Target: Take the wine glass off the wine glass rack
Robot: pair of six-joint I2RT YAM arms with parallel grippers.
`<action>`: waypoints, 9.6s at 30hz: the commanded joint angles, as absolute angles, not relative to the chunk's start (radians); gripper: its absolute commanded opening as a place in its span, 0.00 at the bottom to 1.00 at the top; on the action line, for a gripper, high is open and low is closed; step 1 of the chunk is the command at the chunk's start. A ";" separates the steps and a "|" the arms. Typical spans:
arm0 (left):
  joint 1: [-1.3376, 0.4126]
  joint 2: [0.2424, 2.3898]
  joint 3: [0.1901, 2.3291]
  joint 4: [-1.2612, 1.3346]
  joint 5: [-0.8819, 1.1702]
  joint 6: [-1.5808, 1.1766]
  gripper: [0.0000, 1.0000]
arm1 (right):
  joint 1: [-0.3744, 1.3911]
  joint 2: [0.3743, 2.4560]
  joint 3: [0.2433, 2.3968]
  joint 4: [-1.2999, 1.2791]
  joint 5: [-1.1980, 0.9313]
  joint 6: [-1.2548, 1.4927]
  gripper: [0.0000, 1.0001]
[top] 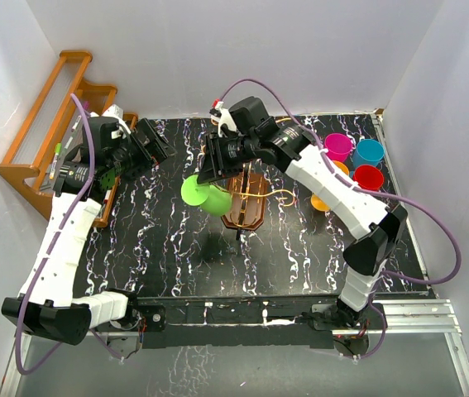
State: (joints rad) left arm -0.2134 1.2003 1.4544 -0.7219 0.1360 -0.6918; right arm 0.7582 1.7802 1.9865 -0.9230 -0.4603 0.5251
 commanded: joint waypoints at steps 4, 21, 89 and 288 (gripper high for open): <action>-0.215 1.180 1.446 -0.713 0.155 -0.695 0.97 | 0.760 1.701 1.997 -0.862 -0.522 0.516 0.25; -0.215 1.168 1.444 -0.725 0.142 -0.693 0.97 | 0.763 1.724 1.985 -0.896 -0.454 0.503 0.31; -0.215 1.170 1.396 -0.715 0.169 -0.698 0.97 | 0.753 1.670 1.976 -1.064 -0.223 0.575 0.38; -0.215 1.197 1.501 -0.570 0.282 -0.739 0.95 | 0.757 1.657 1.890 -0.850 -1.026 0.442 0.08</action>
